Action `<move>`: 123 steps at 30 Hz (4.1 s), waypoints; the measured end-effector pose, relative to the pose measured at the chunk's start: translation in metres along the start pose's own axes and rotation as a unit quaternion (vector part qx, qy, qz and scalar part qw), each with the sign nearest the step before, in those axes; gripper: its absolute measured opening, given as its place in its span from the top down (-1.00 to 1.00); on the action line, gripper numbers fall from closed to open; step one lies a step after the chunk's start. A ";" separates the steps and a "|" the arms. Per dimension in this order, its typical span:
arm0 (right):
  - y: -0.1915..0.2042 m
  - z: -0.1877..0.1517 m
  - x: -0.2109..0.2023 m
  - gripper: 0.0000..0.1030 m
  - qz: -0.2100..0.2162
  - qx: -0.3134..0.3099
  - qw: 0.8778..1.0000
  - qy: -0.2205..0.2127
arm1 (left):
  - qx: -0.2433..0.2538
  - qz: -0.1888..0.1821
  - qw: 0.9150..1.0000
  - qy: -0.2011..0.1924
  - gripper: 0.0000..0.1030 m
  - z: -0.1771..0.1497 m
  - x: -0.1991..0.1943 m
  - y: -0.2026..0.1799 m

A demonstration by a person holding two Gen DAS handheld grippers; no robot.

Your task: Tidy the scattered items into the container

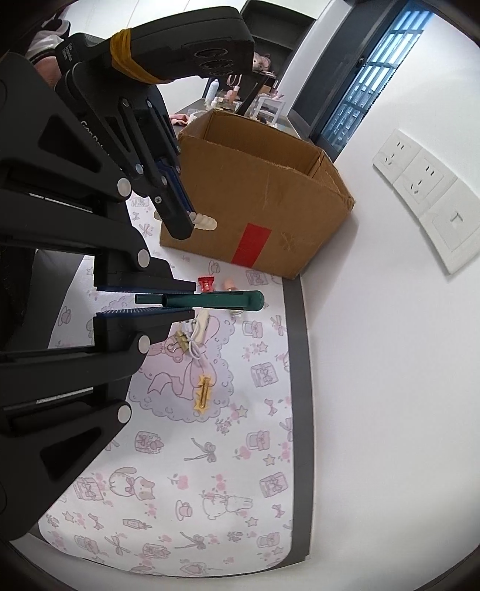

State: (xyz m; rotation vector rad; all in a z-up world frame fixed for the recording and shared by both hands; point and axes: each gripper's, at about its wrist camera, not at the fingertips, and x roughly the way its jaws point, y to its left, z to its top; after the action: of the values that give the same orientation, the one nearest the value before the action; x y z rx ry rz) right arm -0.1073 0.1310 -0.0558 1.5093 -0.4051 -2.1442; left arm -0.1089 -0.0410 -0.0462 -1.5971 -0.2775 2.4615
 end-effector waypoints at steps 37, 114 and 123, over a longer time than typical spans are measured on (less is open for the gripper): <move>0.169 0.034 0.005 0.87 -0.049 -0.178 0.982 -0.031 | -0.101 0.064 0.984 -0.132 0.80 0.027 -0.135 0.103; -0.106 -0.005 0.106 0.87 -0.052 0.075 0.989 0.117 | -0.046 0.083 0.981 0.169 -0.27 -0.017 0.216 0.015; -0.107 -0.004 0.106 0.87 -0.054 0.078 0.989 0.117 | -0.086 0.077 0.979 0.170 0.65 -0.019 0.210 0.034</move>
State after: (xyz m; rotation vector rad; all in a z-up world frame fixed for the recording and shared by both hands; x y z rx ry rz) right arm -0.1555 0.1636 -0.1947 1.8873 -0.4252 -2.0224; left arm -0.1775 -0.0180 -0.2474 -2.1509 -0.3306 2.2648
